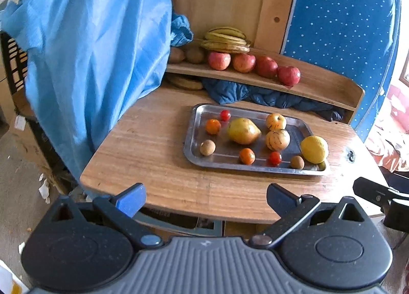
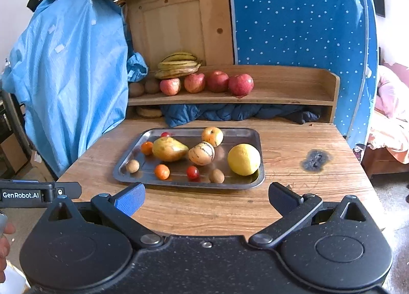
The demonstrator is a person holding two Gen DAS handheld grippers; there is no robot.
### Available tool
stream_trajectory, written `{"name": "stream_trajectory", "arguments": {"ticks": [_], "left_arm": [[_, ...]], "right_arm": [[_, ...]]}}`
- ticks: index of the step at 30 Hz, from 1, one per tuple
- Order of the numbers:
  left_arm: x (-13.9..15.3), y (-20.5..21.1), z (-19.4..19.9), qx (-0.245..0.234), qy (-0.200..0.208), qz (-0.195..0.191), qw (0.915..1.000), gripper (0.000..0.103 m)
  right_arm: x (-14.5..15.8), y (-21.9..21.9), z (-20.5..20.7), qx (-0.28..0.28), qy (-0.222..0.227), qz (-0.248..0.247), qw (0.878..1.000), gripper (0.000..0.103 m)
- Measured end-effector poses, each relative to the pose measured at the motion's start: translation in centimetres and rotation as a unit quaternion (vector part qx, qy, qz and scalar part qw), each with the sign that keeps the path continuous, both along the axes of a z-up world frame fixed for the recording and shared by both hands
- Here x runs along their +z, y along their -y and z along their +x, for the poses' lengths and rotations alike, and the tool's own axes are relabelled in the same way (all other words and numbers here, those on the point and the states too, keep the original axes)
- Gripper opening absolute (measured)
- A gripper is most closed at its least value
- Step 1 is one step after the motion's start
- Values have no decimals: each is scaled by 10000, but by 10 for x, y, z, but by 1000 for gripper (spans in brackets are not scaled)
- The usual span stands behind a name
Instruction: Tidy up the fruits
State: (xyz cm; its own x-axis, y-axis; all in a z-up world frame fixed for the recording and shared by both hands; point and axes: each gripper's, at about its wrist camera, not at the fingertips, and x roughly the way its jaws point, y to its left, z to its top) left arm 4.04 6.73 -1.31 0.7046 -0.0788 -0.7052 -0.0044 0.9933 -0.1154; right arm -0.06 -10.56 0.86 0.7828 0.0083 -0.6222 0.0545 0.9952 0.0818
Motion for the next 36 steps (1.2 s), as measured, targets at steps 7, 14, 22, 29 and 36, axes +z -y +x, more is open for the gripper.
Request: {"name": "stream_trajectory", "arguments": {"ticks": [7, 14, 22, 29, 36], "left_arm": [[-1, 6, -19, 119, -76, 44, 9999, 102], [0, 8, -29, 248, -97, 64, 9996, 102], [2, 9, -31, 265, -55, 83, 9996, 102], [4, 11, -30, 236, -8, 83, 9997, 102], [4, 13, -30, 191, 4, 82, 9998, 102]], "right_arm": [[-4, 0, -6, 285, -134, 52, 9995, 102], [-7, 3, -12, 380, -207, 96, 9990, 102], [-6, 4, -13, 393, -188, 106, 9990, 102], [-4, 6, -16, 353, -161, 97, 9992, 102], [-4, 6, -17, 298, -156, 93, 9994, 102]]}}
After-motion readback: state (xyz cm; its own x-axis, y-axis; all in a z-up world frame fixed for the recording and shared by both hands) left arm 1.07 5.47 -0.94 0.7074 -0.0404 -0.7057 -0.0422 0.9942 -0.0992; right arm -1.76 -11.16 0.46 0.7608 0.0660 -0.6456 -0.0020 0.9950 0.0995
